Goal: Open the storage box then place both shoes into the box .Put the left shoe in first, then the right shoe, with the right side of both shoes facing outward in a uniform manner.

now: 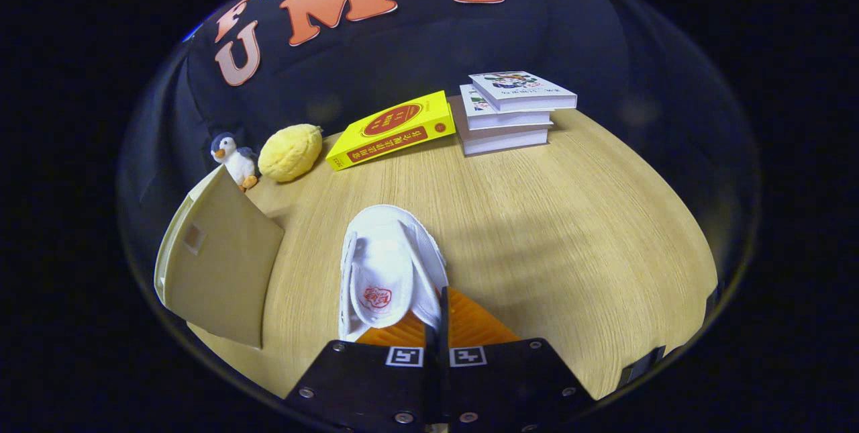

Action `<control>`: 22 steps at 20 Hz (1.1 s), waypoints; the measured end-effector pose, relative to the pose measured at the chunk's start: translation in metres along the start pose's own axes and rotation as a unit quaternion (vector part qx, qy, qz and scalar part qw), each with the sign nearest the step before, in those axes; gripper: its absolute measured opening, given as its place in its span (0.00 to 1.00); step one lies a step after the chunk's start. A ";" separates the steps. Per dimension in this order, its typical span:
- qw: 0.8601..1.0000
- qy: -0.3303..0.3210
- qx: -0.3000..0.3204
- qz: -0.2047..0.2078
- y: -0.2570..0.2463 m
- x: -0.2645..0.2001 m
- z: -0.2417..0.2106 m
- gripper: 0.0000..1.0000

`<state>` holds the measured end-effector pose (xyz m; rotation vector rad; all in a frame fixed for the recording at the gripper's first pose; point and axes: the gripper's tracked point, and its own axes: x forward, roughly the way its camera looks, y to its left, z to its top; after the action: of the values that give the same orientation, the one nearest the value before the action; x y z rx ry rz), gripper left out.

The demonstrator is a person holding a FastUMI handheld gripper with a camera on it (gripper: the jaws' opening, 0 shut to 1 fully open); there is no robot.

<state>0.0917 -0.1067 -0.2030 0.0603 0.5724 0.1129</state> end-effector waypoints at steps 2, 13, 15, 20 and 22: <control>1.000 -0.008 0.011 0.006 0.023 -0.010 0.013 0.00; 0.994 -0.082 0.063 0.035 0.194 -0.096 0.105 0.00; 0.993 -0.088 0.064 0.038 0.227 -0.105 0.108 0.00; 0.996 -0.073 0.043 0.014 0.287 -0.095 0.088 0.00; 0.997 -0.064 0.031 -0.003 0.301 -0.086 0.077 0.00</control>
<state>0.0345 0.1792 -0.0659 0.1261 0.4475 0.0853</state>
